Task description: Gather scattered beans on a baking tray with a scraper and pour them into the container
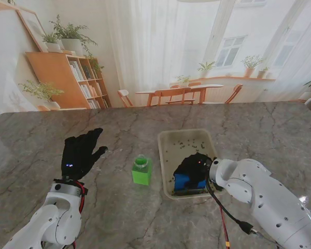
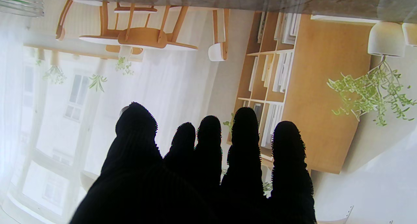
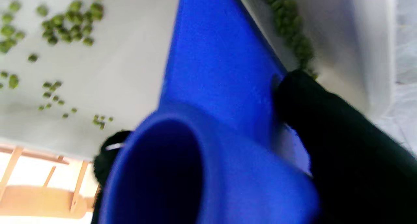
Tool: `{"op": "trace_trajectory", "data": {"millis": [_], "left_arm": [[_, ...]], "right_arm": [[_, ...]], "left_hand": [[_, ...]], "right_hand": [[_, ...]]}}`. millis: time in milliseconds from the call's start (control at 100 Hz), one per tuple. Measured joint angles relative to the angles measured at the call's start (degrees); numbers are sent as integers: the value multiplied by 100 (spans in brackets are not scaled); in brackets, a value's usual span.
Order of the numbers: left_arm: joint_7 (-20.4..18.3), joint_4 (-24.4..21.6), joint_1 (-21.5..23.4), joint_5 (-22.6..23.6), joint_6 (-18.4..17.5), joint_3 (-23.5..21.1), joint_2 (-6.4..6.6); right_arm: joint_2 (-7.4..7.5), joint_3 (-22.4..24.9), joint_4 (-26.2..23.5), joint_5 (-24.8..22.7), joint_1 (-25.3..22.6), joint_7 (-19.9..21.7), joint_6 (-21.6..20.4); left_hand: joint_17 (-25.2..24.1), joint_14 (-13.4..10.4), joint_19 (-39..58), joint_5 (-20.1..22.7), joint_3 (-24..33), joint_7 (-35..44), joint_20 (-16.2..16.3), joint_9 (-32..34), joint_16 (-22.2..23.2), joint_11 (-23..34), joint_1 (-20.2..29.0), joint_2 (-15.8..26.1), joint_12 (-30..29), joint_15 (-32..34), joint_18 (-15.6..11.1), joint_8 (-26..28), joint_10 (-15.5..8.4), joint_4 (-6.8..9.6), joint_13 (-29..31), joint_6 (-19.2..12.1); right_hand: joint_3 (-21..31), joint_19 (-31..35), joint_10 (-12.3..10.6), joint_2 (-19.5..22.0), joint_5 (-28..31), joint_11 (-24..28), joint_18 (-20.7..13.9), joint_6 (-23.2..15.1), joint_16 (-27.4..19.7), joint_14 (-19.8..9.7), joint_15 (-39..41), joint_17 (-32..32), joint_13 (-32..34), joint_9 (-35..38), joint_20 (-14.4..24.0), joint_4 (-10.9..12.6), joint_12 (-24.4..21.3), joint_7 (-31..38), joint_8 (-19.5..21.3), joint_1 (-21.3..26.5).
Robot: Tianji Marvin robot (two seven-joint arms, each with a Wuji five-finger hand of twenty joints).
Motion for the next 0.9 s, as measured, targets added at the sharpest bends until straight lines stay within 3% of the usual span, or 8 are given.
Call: {"op": "trace_trajectory", "data": {"millis": [190, 340, 460, 540, 680, 800, 900], "left_arm": [[-16, -2, 0, 9, 0, 7, 1], [-19, -2, 0, 9, -1, 9, 1], [-19, -3, -1, 9, -1, 9, 1], [-19, -3, -1, 10, -1, 9, 1], [-19, -3, -1, 10, -1, 9, 1], [-20, -3, -1, 10, -1, 9, 1], [-64, -6, -1, 16, -18, 6, 4]], "right_arm": [[-24, 22, 32, -88, 81, -279, 153], [-40, -73, 126, -456, 355, -681, 285], [-40, -374, 371, -522, 782, -785, 487], [-39, -633, 612, -706, 1078, -1066, 690], [-43, -1085, 1019, -778, 1503, -1340, 1234], [-56, -1375, 1274, -569, 1746, -1271, 1423], [-68, -1732, 1577, -449, 1999, -1308, 1456]], "left_hand": [[0, 0, 0, 0, 0, 0, 0, 0, 1, 0, 0, 0, 0, 0, 0, 0, 0, 0, 1, 0], [0, 0, 0, 0, 0, 0, 0, 0, 0, 0, 0, 0, 0, 0, 0, 0, 0, 0, 1, 0], [0, 0, 0, 0, 0, 0, 0, 0, 1, 0, 0, 0, 0, 0, 0, 0, 0, 0, 2, 0], [0, 0, 0, 0, 0, 0, 0, 0, 2, 0, 0, 0, 0, 0, 0, 0, 0, 0, 2, 0], [0, 0, 0, 0, 0, 0, 0, 0, 2, 0, 0, 0, 0, 0, 1, 0, 0, 0, 2, 0], [0, 0, 0, 0, 0, 0, 0, 0, 8, 0, 0, 0, 0, 0, 1, 0, 0, 0, 2, 0], [0, 0, 0, 0, 0, 0, 0, 0, 8, 0, 0, 0, 0, 0, 1, 0, 0, 0, 2, 0]], "right_hand": [[0, 0, 0, -2, 0, -1, 0, 2, 0, 0, 0, 1, 0, 1, 0, -1, -1, -5, 0, 0], [0, -37, 0, -2, -5, -2, 0, 3, 0, 0, 0, 1, 0, 0, 0, -2, -1, -11, 7, 6], [-1, -170, -12, -1, -69, -2, 60, 3, -81, 0, -33, -141, 0, -71, 0, -2, 43, -34, 54, 22], [-8, -273, -31, 29, -149, -2, 80, -7, -112, -3, -67, -303, -12, -157, 0, -2, 45, -34, 56, 33], [-236, -561, -64, 199, -559, -2, 339, 64, -138, -37, -142, -783, -377, -641, 0, -9, 51, -74, 65, 308], [-376, -797, 81, 396, -1035, -145, 546, 376, -207, -15, -334, -1276, -816, -1198, 0, -70, 76, -99, -250, 617], [-488, -1069, 448, 572, -1492, -495, 744, 708, -286, 169, -637, -1815, -1319, -1798, 0, -70, 38, -240, -483, 865]]}}
